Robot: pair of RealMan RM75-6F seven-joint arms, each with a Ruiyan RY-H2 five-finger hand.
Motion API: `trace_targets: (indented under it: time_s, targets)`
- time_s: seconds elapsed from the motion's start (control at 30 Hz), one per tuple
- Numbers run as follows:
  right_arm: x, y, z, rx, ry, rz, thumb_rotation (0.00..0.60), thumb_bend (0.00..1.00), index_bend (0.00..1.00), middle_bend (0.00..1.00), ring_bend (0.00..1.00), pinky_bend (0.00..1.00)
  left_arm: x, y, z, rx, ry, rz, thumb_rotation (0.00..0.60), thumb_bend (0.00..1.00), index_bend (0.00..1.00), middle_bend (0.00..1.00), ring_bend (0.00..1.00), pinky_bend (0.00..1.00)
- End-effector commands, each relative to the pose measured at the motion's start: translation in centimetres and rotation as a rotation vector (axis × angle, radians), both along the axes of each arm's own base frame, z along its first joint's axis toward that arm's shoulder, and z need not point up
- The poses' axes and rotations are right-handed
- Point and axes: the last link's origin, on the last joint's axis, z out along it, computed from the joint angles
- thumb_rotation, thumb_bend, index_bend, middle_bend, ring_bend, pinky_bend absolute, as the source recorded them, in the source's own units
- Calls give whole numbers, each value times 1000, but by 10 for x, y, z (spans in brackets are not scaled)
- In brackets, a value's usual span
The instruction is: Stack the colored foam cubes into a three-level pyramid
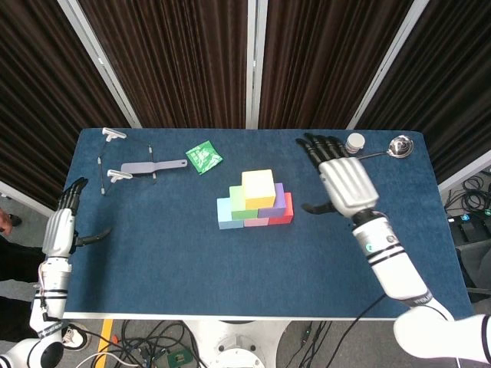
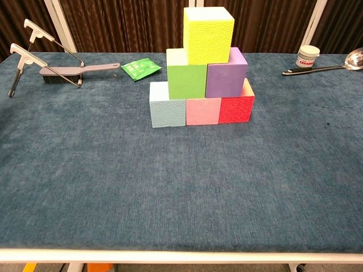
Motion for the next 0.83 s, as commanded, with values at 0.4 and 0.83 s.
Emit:
trace_targets:
  time_s: [0.4,0.83]
  targets:
    - [-214,156,-14,-344,18,-385,600,0,0,0,0,0,-17,-57,-8,21,298,44,600,135,51,31,0,0]
    - [-251,193,-36,-358,-57,-445,600,5,0,0,0,0,-27,-96,-26,12,324,72,600,124,51,31,0,0]
